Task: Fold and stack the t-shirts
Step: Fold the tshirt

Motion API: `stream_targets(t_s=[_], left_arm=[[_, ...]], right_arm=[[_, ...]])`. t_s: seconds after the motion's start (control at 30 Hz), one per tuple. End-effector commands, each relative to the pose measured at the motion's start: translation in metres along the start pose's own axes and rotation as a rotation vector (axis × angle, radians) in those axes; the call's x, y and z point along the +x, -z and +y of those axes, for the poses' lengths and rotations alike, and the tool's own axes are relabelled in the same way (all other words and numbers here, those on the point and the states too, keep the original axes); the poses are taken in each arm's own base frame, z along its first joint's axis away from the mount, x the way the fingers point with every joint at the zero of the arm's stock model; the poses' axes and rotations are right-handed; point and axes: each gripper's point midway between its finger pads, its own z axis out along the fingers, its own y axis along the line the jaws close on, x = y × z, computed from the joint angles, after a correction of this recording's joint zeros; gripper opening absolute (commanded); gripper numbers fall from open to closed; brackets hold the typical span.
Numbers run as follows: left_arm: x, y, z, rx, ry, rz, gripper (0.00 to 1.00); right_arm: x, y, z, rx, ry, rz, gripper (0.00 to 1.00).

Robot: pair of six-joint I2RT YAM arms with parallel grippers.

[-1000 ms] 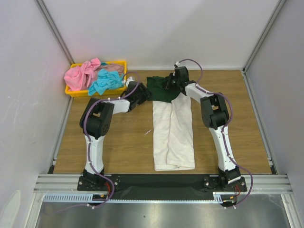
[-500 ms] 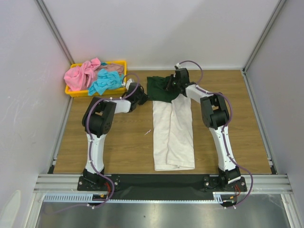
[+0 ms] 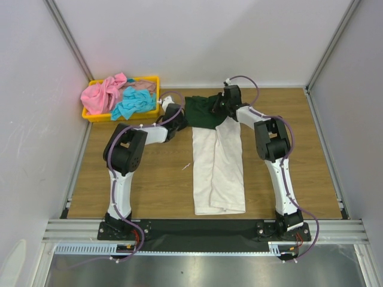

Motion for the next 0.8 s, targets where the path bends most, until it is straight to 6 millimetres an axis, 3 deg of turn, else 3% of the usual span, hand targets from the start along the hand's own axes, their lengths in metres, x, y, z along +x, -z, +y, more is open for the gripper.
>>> stream_targets(t_s=[0.0,0.13,0.3,0.5,0.77], left_arm=[[-0.048,0.018,-0.041,0.051,-0.132,-0.131,0.00],[-0.046,0.024,-0.061,0.095,-0.217,-0.142,0.00],[-0.044,0.035,-0.071,0.099,-0.290,-0.159,0.00],[-0.055,0.047,-0.090,0.108,-0.389,-0.201,0.00],[-0.049,0.056,-0.121,0.173,-0.545,-0.219,0.00]], right_arm=[[-0.027,0.003,-0.004,0.013,-0.011,-0.080,0.18],[-0.031,0.000,-0.010,0.017,-0.017,-0.096,0.19],[-0.038,-0.010,-0.013,-0.026,-0.048,-0.114,0.19],[-0.047,-0.014,0.007,-0.142,-0.066,-0.142,0.19],[-0.049,-0.014,0.028,-0.242,-0.084,-0.161,0.20]])
